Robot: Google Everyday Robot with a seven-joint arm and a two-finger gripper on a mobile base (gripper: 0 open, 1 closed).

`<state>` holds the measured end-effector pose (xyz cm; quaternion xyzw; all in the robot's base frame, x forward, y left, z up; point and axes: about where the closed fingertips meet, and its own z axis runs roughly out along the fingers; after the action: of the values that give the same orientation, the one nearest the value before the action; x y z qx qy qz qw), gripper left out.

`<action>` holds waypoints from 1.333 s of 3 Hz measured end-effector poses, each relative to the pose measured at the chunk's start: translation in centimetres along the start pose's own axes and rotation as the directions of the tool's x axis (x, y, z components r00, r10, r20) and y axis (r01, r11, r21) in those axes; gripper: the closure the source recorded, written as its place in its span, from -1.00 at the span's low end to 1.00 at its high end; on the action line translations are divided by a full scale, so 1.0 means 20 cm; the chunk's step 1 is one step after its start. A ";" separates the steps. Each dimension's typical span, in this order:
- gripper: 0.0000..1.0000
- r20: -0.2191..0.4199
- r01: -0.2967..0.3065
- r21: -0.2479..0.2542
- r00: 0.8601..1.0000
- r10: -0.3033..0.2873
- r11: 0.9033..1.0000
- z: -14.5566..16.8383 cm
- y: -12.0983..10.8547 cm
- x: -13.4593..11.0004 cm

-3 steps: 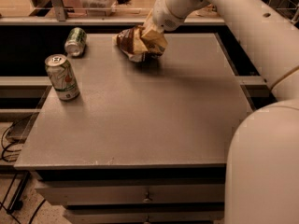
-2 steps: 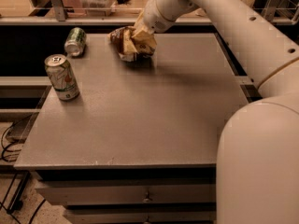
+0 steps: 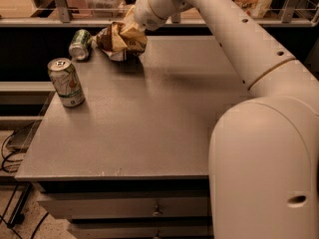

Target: Move brown chip bag near green can

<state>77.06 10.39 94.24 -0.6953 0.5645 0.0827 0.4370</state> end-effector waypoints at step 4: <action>-0.77 0.029 -0.004 -0.063 1.000 0.006 0.998 0.12 0.05 -0.06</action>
Offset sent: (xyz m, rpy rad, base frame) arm -0.0039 0.0238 -0.0057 0.0078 0.0438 0.0570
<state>76.63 12.99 92.93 -0.7061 0.5568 0.1118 0.4230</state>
